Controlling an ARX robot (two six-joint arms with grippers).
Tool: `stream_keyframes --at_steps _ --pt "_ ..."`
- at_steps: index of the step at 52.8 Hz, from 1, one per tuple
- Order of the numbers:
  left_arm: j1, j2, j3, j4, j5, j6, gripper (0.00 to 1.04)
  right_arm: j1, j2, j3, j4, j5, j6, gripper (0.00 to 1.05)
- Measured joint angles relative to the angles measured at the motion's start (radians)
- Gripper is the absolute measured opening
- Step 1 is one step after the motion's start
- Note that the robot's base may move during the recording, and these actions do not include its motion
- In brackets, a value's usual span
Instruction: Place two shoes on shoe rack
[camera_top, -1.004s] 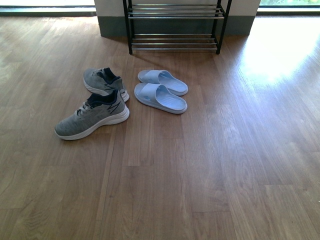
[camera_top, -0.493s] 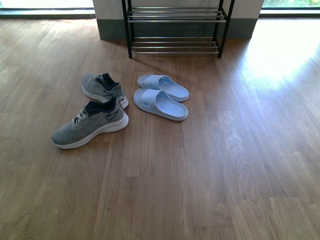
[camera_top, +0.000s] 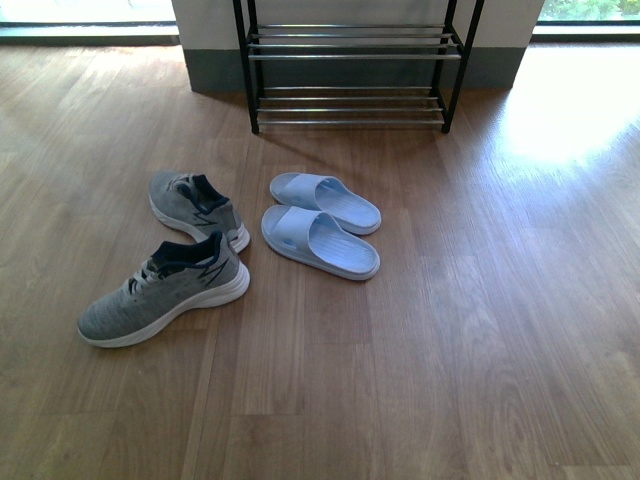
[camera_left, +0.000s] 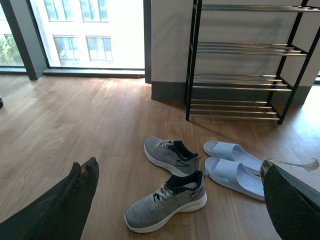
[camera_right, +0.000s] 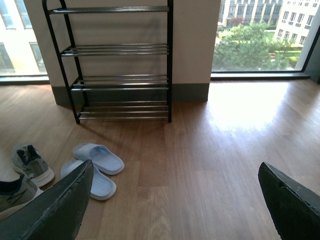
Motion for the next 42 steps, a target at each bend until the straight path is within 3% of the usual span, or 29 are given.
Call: stream_keyframes --at_steps 42 --pt "0.0 0.0 0.0 0.0 -0.002 0.0 0.95 0.0 0.002 0.0 0.0 0.0 0.0 0.96"
